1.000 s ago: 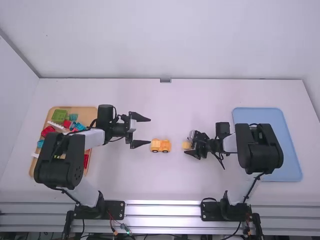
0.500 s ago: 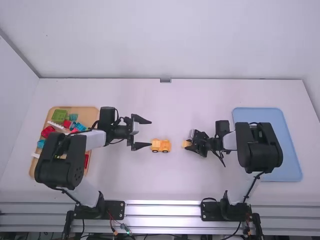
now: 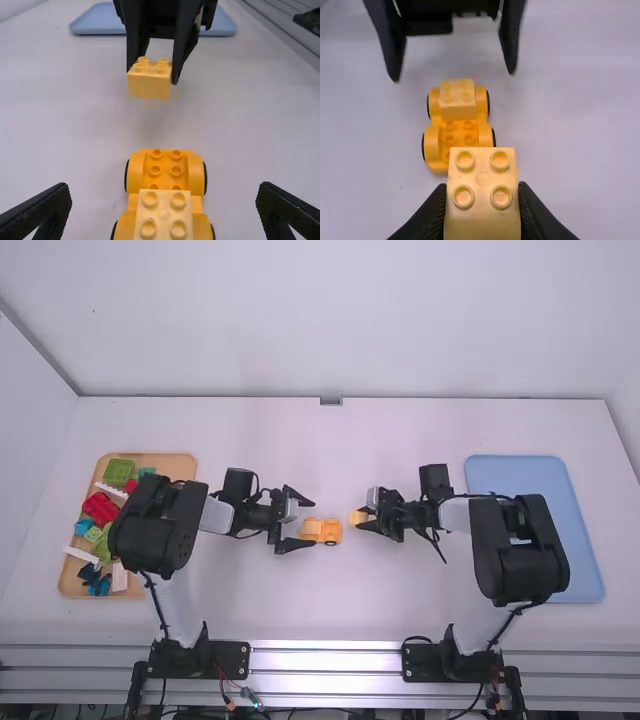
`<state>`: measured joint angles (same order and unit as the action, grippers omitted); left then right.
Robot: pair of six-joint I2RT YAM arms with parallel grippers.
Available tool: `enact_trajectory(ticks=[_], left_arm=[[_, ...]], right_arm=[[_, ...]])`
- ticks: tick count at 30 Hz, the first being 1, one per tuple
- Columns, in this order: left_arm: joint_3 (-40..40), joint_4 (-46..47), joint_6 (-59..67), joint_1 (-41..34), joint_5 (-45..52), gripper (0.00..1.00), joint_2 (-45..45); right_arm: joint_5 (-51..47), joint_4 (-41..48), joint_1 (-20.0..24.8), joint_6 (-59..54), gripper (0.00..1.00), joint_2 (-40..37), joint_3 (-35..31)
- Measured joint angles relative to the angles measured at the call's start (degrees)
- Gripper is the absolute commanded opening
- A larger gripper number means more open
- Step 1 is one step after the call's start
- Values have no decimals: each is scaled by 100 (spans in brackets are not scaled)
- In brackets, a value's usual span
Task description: Assemble lego blocks to make yellow taxi
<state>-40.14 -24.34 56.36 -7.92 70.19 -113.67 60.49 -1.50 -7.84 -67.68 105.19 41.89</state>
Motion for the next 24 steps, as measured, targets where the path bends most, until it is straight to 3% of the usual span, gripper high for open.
enact_trajectory(ticks=[14,18,24], left_arm=[[-361,-144,-35,-529,-597,97,-782],[-361,-188,-46,-549,-726,80,-782],[-321,-369,-50,-546,-815,66,-782]], right_arm=[[-713,15,-1010,291,14,0,92],[-846,-11,-1038,306,15,0,92],[-835,-616,-1027,623,16,63,101]])
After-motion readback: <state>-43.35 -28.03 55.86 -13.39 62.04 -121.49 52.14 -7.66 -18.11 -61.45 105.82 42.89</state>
